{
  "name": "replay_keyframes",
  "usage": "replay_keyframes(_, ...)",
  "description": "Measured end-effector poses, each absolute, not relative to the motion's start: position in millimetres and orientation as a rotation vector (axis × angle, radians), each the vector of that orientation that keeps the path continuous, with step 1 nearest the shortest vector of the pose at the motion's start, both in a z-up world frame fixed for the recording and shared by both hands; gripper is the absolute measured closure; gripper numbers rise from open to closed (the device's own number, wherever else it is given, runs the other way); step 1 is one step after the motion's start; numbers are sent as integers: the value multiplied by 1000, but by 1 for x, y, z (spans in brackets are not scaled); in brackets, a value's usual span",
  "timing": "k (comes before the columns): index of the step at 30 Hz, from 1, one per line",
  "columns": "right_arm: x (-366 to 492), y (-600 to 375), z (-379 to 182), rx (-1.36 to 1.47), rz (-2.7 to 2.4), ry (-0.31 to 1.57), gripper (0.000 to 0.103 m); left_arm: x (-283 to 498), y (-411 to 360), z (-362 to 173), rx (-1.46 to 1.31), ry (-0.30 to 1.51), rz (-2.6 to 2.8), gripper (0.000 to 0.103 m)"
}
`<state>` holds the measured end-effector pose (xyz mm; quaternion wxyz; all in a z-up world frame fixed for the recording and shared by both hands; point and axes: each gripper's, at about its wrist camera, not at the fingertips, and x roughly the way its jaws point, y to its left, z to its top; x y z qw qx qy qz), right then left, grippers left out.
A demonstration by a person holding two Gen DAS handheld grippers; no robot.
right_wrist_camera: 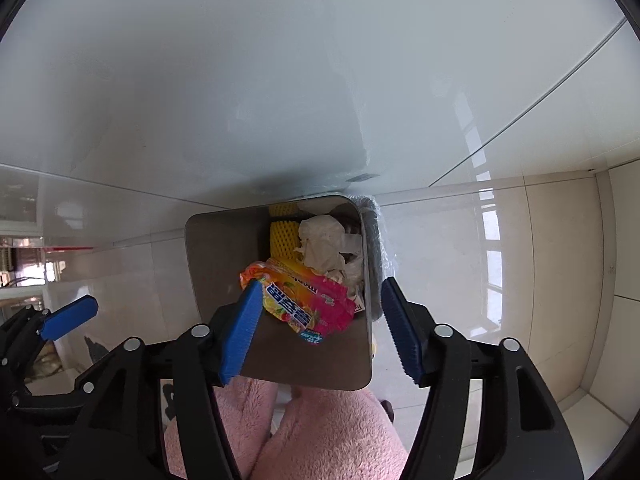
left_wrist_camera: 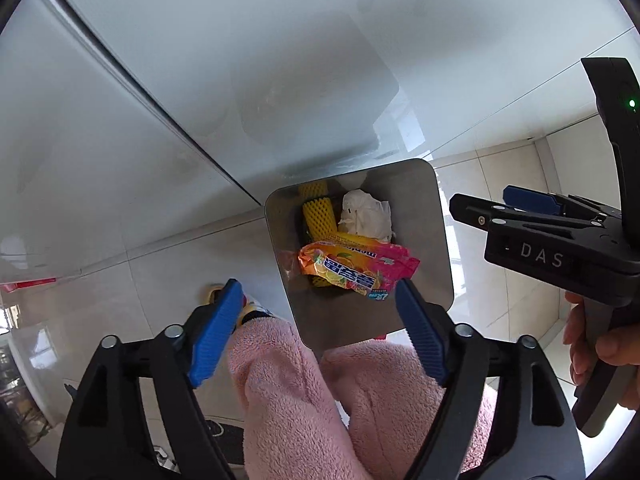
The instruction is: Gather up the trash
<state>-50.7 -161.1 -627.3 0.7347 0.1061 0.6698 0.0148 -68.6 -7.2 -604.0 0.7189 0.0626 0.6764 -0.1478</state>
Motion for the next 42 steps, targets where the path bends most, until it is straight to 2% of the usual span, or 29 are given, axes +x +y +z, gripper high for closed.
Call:
replay_keyframes(2, -51, -165, -618, 212, 25, 1458, 19, -68, -7, -591, 136, 1481, -319, 16)
replay_keyframes(4, -53, -169, -604, 180, 20, 1444, 12, -68, -6, -573, 123, 1465, -315, 8)
replay_keyframes(5, -53, -171, -597, 168, 19, 1441, 5, -68, -4, -562, 115, 1458, -315, 8)
replay_keyframes(6, -55, -173, -588, 158, 20, 1436, 3, -69, -3, -552, 108, 1450, -313, 8)
replay_keyframes(22, -82, -203, -368, 95, 35, 1216, 3, -85, 12, -325, 42, 1171, -305, 8)
replay_keyframes(33, -86, -226, -219, 110, 35, 926, 3, -80, 25, -195, -79, 907, -284, 8)
replay_keyframes(42, -94, -216, -126, 46, -21, 729, 3, -92, 25, -100, 11, 693, -163, 8)
